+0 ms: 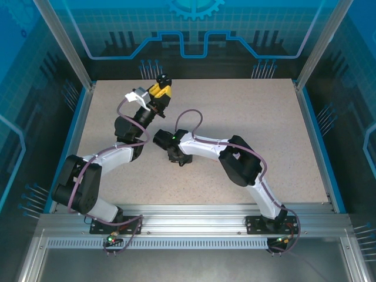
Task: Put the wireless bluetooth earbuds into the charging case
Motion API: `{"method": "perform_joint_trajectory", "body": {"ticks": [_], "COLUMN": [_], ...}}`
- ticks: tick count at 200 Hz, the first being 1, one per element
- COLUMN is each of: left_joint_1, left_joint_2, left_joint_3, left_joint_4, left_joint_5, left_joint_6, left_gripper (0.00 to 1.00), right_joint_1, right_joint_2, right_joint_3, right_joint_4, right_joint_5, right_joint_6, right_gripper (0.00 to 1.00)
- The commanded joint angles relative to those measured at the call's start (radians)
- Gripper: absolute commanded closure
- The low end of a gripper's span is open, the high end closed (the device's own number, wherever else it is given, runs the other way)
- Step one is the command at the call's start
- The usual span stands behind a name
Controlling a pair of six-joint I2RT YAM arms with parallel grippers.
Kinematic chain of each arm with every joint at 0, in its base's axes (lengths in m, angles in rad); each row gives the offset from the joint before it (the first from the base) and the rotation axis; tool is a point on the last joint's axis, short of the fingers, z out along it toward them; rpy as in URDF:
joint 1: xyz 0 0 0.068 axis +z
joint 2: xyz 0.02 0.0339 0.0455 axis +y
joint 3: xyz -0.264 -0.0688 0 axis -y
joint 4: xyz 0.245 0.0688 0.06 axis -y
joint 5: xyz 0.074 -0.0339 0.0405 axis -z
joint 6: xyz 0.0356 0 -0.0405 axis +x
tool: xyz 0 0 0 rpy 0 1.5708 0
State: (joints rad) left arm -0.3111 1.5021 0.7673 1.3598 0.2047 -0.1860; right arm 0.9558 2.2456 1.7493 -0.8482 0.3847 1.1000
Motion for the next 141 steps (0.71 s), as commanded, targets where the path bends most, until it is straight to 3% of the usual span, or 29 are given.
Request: {"method": "perform_joint_trajectory", "body": {"ticks": [1,141], "left_joint_1": [0.007,0.009], "left_joint_2": [-0.033,-0.037], "left_joint_3": [-0.013,-0.021], "left_joint_4": [0.04,0.039], "left_joint_5": [-0.011,-0.008], "left_joint_6": [-0.015,-0.014], "left_gripper": [1.0,1.0], "right_joint_1": [0.009,-0.011], "right_joint_2": [0.029,0.008], "right_joint_3": [0.03,-0.056], "right_joint_4": [-0.022,0.044], "right_joint_5": [0.0,-0.036], "right_joint_6": [0.02,0.044], "right_gripper": [0.61,0.67]}}
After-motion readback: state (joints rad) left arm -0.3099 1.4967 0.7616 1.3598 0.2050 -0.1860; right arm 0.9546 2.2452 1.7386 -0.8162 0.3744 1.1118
